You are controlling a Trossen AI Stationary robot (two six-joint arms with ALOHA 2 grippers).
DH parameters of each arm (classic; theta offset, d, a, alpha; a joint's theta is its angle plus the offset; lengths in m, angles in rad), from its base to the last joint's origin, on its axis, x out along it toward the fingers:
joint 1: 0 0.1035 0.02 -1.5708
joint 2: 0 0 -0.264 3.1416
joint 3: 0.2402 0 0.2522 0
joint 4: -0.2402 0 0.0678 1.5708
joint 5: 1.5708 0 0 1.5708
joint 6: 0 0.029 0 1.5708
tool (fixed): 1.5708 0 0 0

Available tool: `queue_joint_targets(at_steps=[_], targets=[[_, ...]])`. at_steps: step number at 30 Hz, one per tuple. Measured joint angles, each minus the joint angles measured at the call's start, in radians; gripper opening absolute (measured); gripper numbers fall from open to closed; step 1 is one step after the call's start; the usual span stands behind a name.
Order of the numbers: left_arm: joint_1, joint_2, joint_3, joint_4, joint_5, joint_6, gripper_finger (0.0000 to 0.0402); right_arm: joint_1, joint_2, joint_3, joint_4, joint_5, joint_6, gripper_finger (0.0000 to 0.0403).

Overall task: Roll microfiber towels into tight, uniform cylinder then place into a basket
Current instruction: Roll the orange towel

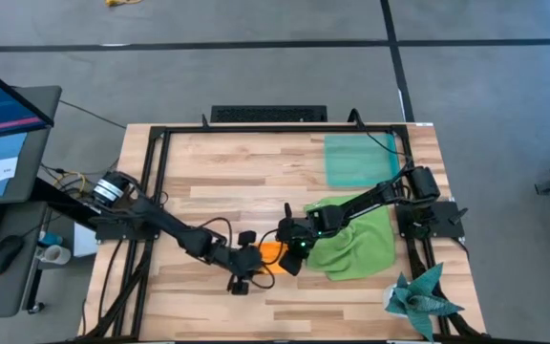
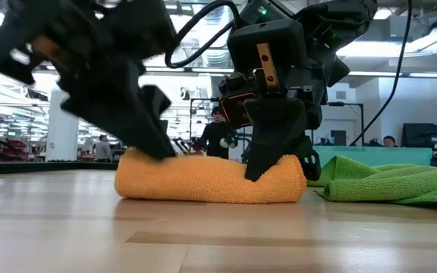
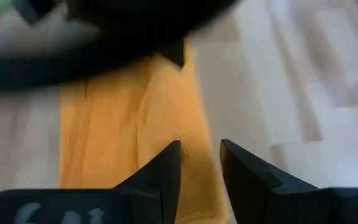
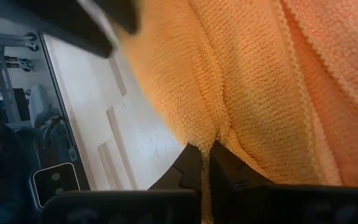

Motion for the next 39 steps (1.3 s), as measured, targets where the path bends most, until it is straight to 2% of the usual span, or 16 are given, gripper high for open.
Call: queue_joint_targets(at_steps=[7,13,18,22,26,35,39], targets=[[0.058,0.043,0.006,-0.076,0.071,-0.143,0.0105,0.001,0.000,0.000,0.000,-0.002,0.000,0.0024],[0.076,0.043,0.006,-0.099,0.114,-0.273,0.0105,0.001,0.000,0.000,0.000,-0.001,0.008,0.0042],[0.088,0.042,0.006,-0.134,0.135,-0.347,0.0105,0.000,0.001,0.000,0.002,0.013,0.026,0.0074],[0.088,0.043,0.006,-0.137,0.143,-0.355,0.0105,0.000,0.001,0.001,0.004,0.020,0.026,0.0108],[0.088,0.044,0.005,-0.138,0.148,-0.358,0.0105,-0.011,0.000,0.001,0.004,-0.047,0.028,0.0130],[0.089,0.044,0.004,-0.156,0.192,-0.358,0.0105,-0.014,-0.090,-0.003,-0.057,-0.067,-0.059,0.0129],[0.089,0.044,0.004,-0.158,0.193,-0.358,0.0105,-0.004,-0.170,-0.003,-0.134,0.014,-0.130,0.0128]])
